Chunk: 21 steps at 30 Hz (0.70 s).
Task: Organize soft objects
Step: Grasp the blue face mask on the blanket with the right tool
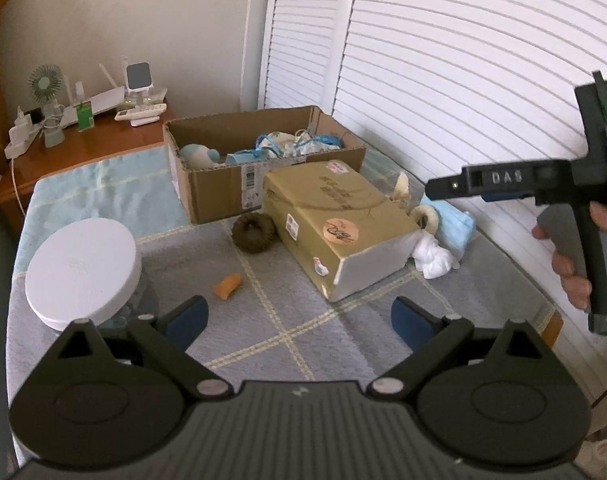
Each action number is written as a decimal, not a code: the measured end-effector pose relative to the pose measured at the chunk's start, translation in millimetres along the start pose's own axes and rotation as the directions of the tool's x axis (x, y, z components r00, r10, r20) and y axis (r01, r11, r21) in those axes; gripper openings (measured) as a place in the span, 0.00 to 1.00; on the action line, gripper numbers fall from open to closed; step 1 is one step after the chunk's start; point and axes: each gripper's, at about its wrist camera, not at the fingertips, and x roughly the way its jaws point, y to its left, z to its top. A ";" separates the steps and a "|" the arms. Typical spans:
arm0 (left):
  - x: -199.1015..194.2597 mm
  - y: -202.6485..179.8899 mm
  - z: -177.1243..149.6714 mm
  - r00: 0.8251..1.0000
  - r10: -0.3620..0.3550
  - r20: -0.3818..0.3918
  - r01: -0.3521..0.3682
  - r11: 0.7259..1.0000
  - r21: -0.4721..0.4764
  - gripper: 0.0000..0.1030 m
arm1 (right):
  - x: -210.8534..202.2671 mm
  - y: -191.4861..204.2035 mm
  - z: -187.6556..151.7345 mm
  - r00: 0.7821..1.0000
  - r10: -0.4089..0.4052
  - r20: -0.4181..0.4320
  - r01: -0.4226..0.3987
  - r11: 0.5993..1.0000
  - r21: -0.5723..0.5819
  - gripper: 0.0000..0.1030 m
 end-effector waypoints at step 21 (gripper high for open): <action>14.0 -26.5 -3.3 0.998 -0.038 -0.048 0.040 0.998 0.041 0.95 | -6.7 -10.5 -30.7 0.999 -0.043 0.024 0.045 0.994 -0.098 0.53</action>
